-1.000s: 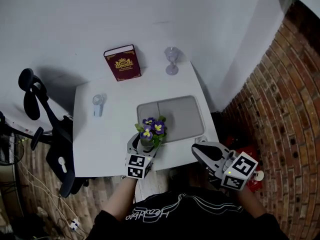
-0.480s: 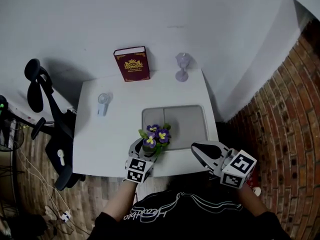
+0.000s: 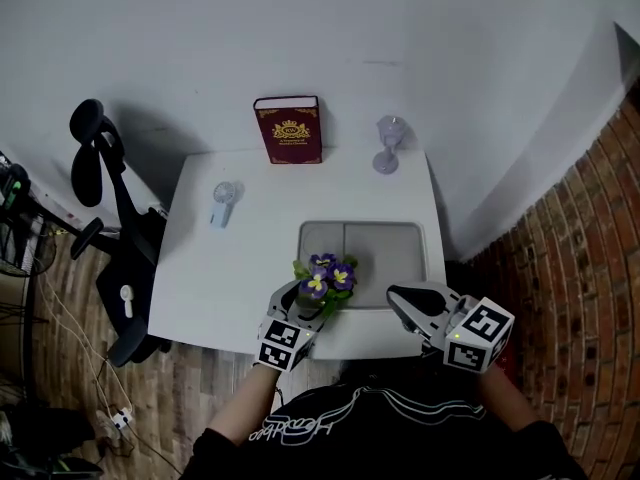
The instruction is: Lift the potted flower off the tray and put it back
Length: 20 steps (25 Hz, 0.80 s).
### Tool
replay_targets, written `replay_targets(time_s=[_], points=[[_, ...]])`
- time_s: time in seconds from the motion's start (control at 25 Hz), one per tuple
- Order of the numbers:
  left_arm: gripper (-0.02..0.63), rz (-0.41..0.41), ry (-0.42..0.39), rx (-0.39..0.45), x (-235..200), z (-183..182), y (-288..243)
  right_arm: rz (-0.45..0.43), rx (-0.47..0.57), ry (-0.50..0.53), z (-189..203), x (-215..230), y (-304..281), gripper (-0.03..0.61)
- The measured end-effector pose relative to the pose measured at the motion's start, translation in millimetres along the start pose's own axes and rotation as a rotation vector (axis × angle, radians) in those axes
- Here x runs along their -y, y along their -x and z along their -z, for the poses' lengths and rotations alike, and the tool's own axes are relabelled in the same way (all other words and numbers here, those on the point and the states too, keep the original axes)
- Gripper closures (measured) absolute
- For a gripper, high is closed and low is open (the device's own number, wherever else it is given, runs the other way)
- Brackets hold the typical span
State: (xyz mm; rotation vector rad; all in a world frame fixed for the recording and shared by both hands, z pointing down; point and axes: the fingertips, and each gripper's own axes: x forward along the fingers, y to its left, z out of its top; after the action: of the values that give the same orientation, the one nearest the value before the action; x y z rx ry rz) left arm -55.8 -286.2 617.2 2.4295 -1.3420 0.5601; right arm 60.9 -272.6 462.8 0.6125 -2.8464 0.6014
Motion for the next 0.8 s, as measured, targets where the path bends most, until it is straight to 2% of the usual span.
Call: replay_targets(time_s=[0.16,0.4,0.8], points=[[0.275,-0.022,0.019,0.012,-4,-1,3,-0.008,-0.002,0.01,-2,-6,-3,0.577],[0.276,-0.038,0.109,0.043,-9,-11,19,-0.004,-0.001,-0.011,3,-20,-3,0.577],[0.275,-0.018,0.166,0.132,1,-53,78,0.009,0.044,-0.03,2,-58,6,0.577]])
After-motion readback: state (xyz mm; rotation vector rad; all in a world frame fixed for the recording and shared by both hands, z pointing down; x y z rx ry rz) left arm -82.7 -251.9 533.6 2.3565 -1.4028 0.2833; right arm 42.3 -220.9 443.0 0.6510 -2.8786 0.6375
